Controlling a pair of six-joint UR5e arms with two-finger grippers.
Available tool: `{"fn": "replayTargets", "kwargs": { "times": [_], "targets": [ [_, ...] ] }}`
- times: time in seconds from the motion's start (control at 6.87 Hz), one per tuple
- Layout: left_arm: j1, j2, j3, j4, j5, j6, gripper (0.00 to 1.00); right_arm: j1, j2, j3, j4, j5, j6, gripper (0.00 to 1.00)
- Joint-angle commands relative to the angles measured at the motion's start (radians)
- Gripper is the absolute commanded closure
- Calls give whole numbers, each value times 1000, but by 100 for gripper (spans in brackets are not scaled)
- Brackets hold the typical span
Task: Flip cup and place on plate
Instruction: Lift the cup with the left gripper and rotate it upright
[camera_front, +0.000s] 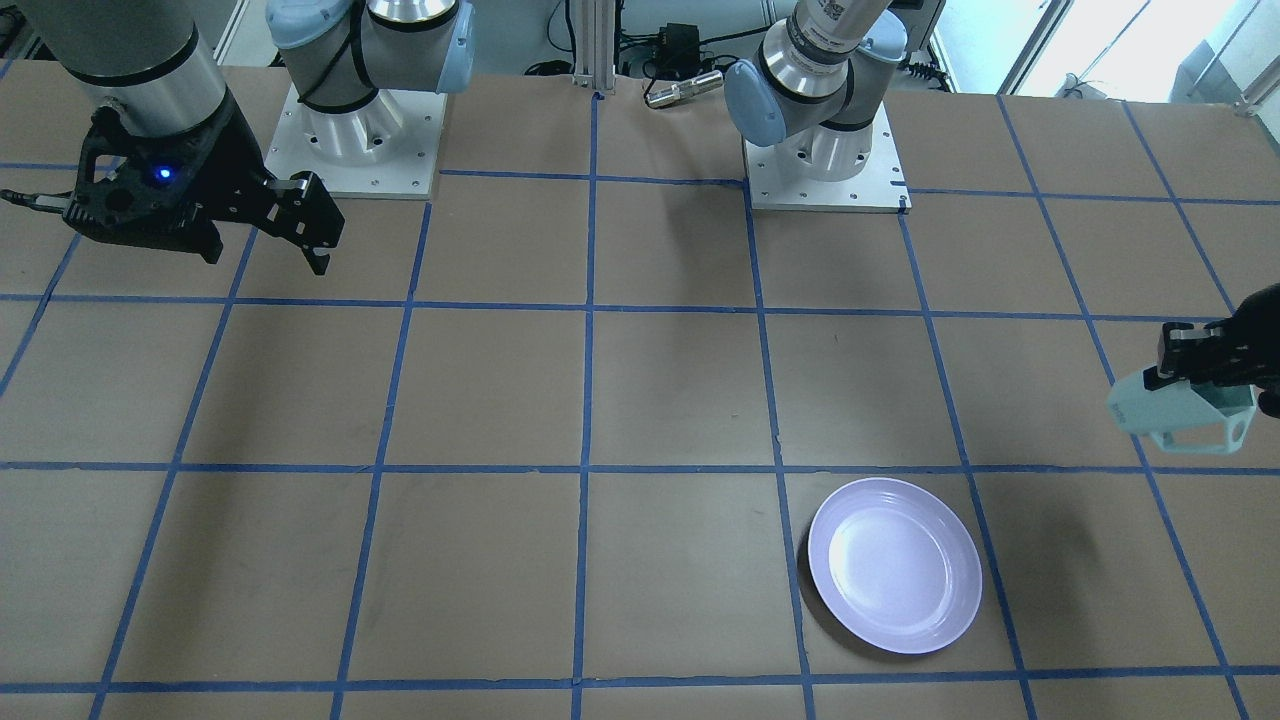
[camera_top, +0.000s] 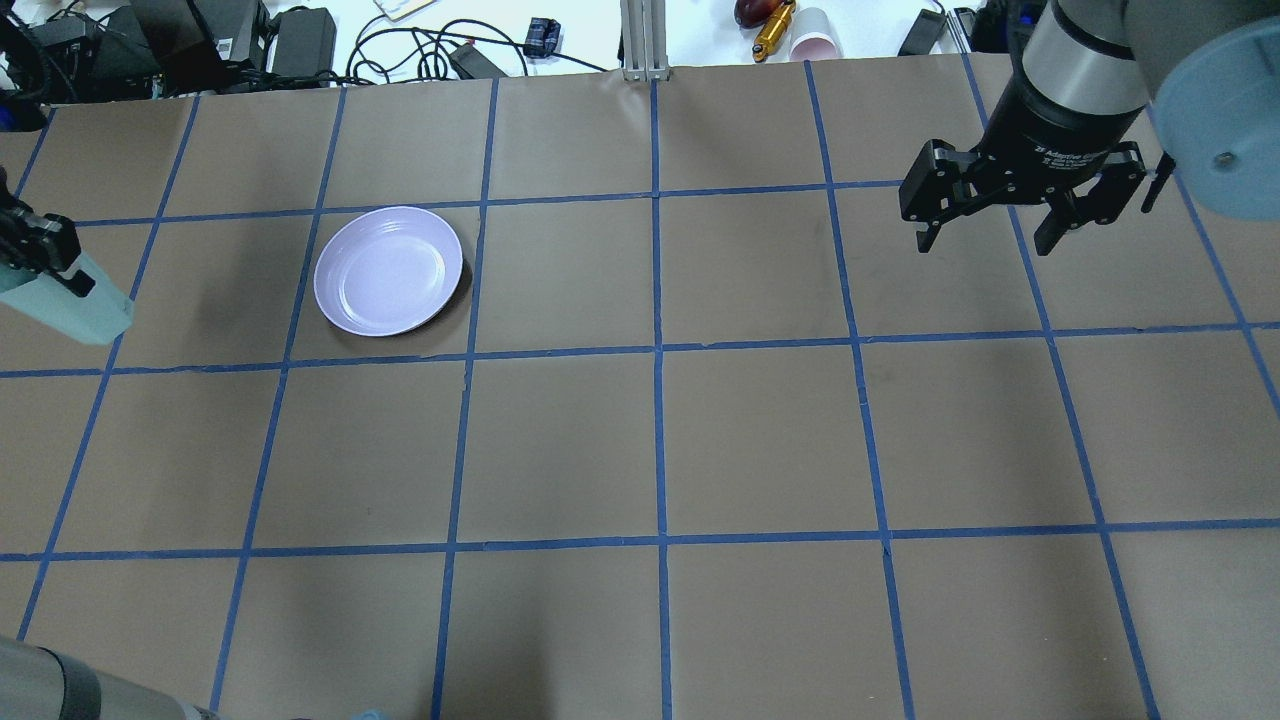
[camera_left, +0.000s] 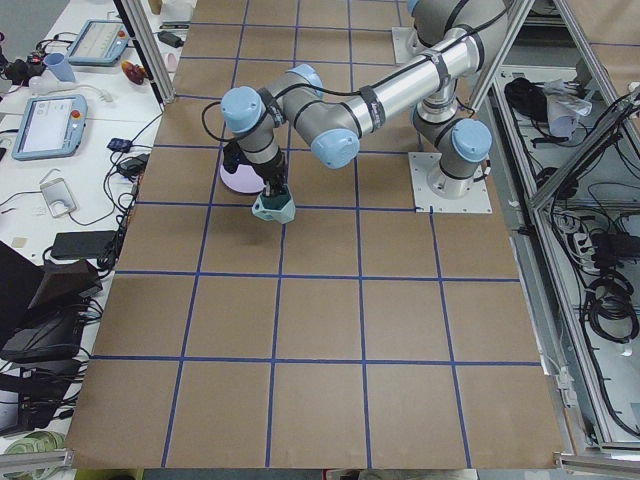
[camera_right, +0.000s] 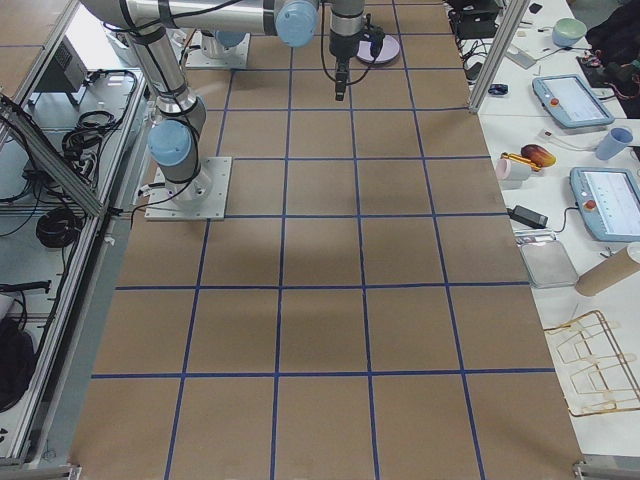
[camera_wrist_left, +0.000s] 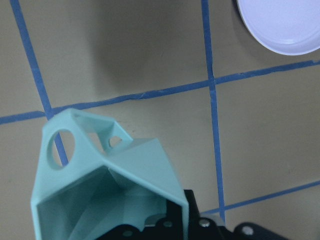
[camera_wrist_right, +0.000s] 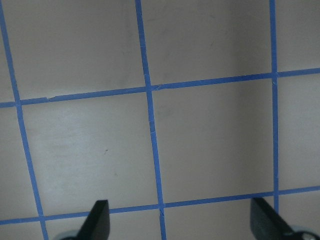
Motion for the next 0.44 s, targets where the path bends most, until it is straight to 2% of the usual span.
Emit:
{"fn": "replayTargets", "kwargs": {
  "times": [0.0, 0.29],
  "targets": [
    [-152, -13, -6, 117, 13, -141, 100, 0, 0, 0, 0, 1, 0, 0],
    [-252, -43, -13, 214, 12, -264, 100, 0, 0, 0, 0, 1, 0, 0]
  ]
}}
